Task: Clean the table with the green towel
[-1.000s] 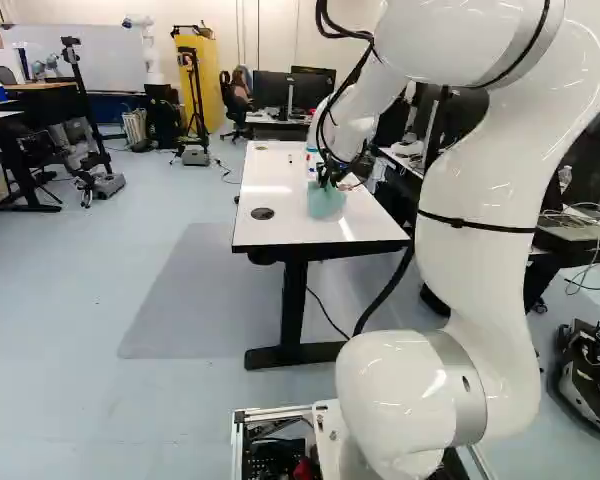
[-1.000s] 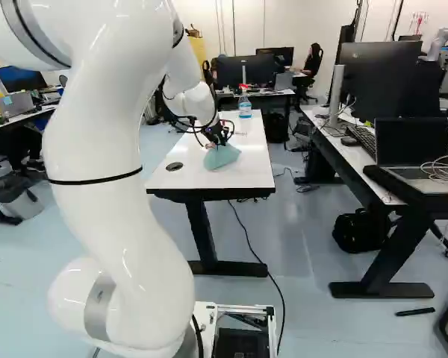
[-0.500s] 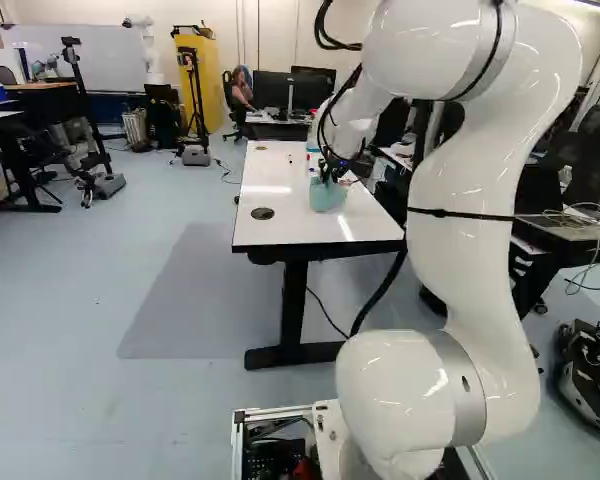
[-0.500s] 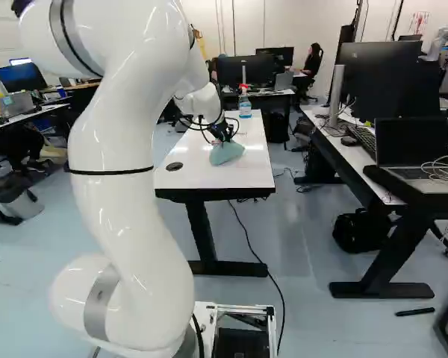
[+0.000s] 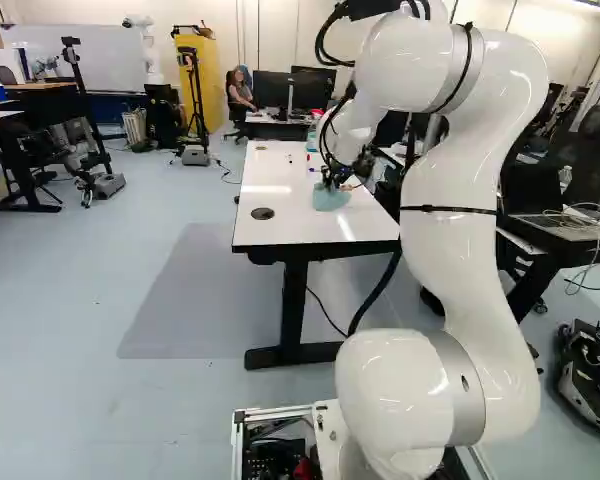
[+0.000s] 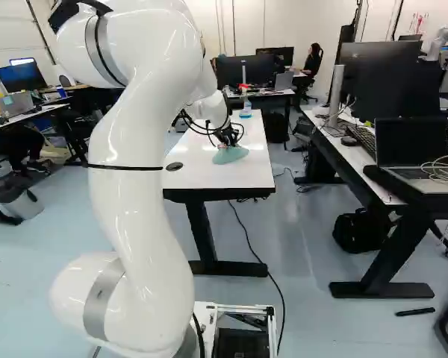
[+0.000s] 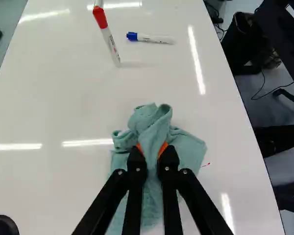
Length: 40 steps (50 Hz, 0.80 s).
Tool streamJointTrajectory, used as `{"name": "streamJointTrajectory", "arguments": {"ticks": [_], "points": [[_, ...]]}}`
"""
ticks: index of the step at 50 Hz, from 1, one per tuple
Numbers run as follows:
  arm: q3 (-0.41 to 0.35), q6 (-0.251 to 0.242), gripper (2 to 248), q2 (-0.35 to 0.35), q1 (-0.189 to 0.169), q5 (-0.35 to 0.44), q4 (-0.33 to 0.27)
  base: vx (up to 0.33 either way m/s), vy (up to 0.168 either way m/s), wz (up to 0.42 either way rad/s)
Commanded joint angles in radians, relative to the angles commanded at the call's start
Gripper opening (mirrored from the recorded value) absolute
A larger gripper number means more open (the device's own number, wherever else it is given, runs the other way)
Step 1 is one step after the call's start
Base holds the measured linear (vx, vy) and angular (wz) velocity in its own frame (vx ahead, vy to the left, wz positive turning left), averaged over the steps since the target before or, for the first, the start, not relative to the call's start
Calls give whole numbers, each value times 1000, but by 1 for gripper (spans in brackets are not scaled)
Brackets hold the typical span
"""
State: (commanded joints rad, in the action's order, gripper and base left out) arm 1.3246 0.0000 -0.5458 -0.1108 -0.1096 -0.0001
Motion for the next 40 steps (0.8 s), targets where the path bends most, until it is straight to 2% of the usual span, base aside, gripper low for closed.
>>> {"name": "streamJointTrajectory", "arguments": {"ticks": [9, 40], "points": [[5, 0, 42, -22, 0, 0, 0, 0, 0, 0], [6, 0, 42, -22, -1, -11, 0, 0, 0, 0]]}}
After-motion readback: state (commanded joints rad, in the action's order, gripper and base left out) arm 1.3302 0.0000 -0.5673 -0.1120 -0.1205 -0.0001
